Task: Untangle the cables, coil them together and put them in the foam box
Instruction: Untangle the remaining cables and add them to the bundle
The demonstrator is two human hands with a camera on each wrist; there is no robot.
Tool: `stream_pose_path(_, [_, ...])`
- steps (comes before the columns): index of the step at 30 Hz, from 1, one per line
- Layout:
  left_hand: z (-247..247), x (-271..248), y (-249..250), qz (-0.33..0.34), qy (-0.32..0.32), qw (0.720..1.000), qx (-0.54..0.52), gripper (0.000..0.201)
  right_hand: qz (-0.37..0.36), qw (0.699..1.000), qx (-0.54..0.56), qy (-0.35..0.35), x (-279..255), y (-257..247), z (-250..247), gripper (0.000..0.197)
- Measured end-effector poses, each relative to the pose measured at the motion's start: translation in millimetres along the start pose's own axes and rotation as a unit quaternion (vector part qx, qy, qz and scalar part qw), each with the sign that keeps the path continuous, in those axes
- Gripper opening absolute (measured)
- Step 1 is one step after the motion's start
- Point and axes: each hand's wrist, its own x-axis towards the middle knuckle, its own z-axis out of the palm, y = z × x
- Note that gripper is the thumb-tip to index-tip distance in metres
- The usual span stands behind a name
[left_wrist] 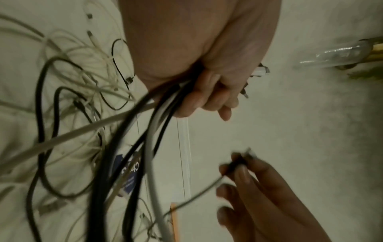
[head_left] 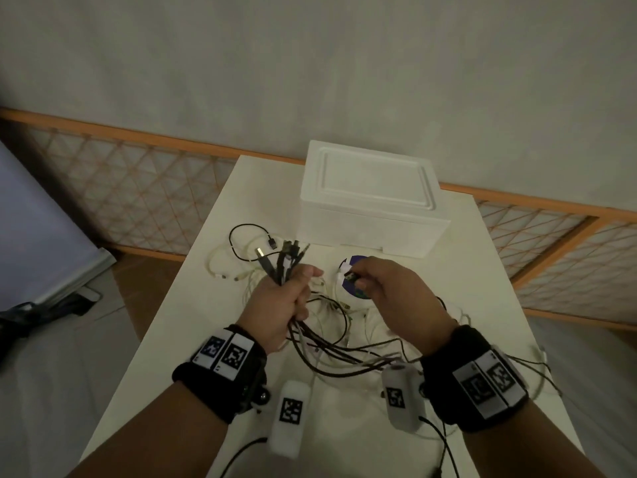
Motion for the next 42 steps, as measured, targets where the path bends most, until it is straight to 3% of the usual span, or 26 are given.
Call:
stream_pose_path(4, [-16, 7, -3, 0.059, 0.067, 0.996, 0.024, 0.024, 0.07, 0.996, 0.054, 0.016, -8, 3, -11, 0.022])
stream_pose_path(7, [-11, 11, -7, 0.071, 0.103, 0.991, 0.037, 0.024, 0.071, 0.995, 0.072, 0.011, -8, -3, -13, 0.032])
stream_pose_path(10, [-7, 16, -14, 0.074, 0.098, 0.991, 0.044, 0.024, 0.068, 0.991, 0.11, 0.015, -2, -9, -8, 0.027])
stream_pose_path(14, [-1, 13, -16, 0.058, 0.048, 0.995, 0.059, 0.024, 0.053, 0.987, 0.146, 0.038, 8, -19, 7, 0.014])
stream_pose_path(19, [13, -2, -13, 0.056, -0.081, 0.993, 0.065, 0.022, 0.04, 0.98, 0.184, 0.067, 20, -30, 25, 0.015])
stream_pose_path(21, [16, -6, -9, 0.055, -0.08, 0.995, 0.017, 0.008, 0.03, 0.982, 0.169, 0.081, 19, -33, 28, 0.015])
stream_pose_path(23, [15, -7, -9, 0.037, -0.054, 0.998, -0.016, 0.018, 0.023, 0.985, 0.155, 0.075, 16, -30, 33, 0.019])
stream_pose_path(26, [10, -5, -7, 0.033, -0.014, 0.999, -0.022, 0.034, 0.04, 0.984, 0.154, -0.077, 12, -13, 41, 0.038])
stream_pose_path(29, [-3, -3, -2, 0.057, 0.0, 0.998, -0.017, 0.044, -0.007, 0.989, 0.011, -0.148, 5, 12, 49, 0.012])
stream_pose_path(32, [-23, 2, 10, 0.049, 0.057, 0.993, -0.093, 0.039, 0.022, 0.989, -0.071, -0.128, 0, 43, 50, 0.015])
stream_pose_path(36, [-44, 4, 23, 0.065, 0.05, 0.961, -0.264, 0.047, 0.126, 0.982, -0.126, -0.068, 0, 86, 43, 0.017])
stream_pose_path(40, [-54, 2, 26, 0.055, 0.078, 0.971, -0.22, 0.044, 0.195, 0.973, -0.121, -0.025, 1, 105, 22, 0.018])
stream_pose_path(42, [-52, 1, 23, 0.057, 0.081, 0.98, -0.172, 0.036, 0.168, 0.98, -0.108, -0.009, 2, 96, 13, 0.018])
